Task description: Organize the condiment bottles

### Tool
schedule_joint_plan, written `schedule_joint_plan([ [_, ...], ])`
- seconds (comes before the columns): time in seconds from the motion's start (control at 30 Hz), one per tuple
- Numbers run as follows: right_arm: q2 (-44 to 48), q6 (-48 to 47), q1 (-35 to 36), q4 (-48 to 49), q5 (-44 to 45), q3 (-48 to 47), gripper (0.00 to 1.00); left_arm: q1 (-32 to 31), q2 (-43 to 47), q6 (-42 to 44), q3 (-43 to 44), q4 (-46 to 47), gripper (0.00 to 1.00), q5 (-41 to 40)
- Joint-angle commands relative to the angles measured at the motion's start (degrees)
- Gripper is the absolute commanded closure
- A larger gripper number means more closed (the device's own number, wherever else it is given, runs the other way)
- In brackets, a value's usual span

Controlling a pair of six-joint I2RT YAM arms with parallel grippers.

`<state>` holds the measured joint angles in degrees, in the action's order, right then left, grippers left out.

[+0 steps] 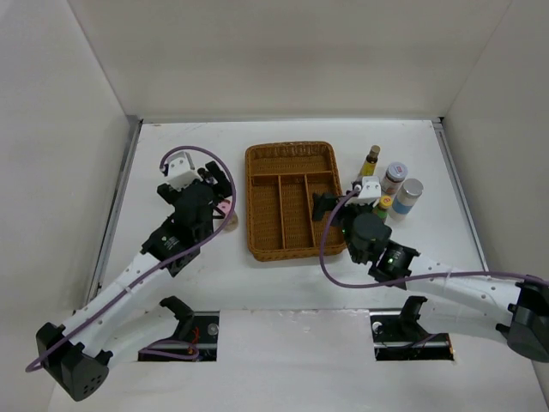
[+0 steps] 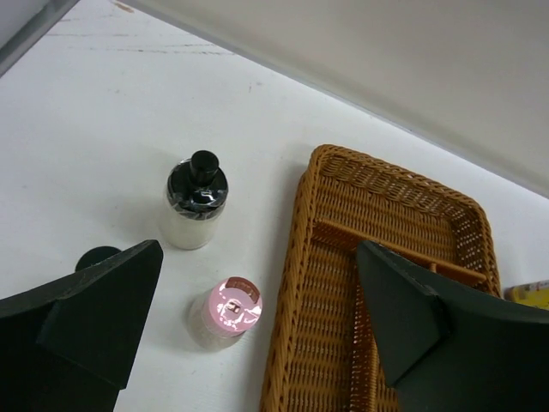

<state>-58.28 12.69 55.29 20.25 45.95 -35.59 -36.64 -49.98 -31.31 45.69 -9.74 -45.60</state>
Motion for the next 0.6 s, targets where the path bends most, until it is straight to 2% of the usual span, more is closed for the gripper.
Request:
schedule_joint_plan([
  [0.0, 0.8, -0.6, 0.7, 9.2, -1.6, 1.6, 0.00, 0.8, 0.0, 0.6, 1.8, -1.6, 0.00, -2.3],
  [0.27, 1.4, 2.5, 0.7, 10.4, -5.9, 4.8, 0.00, 4.8, -5.4, 4.4, 6.4, -3.2, 0.00, -4.5],
  [0.43, 0.9, 4.2, 0.7, 10.3, -9.5, 5.2, 0.00, 6.8, -5.0, 5.4, 6.6, -0.8, 0.00, -2.9],
  [0.47, 0.8, 4.4, 0.7, 10.2, -10.8, 5.1, 0.13, 6.8, -4.9, 6.2, 6.6, -0.6, 0.00, -2.4],
  [0.53, 0.9, 4.8, 0.7, 9.6, -12.5, 4.8, 0.58, 7.1, -4.9, 6.6, 5.7, -0.5, 0.00, -1.4],
  [0.57, 1.0, 4.9, 0.7, 9.4, -12.9, 4.7, 0.71, 7.6, -5.1, 6.9, 5.3, -0.2, 0.00, -0.3],
])
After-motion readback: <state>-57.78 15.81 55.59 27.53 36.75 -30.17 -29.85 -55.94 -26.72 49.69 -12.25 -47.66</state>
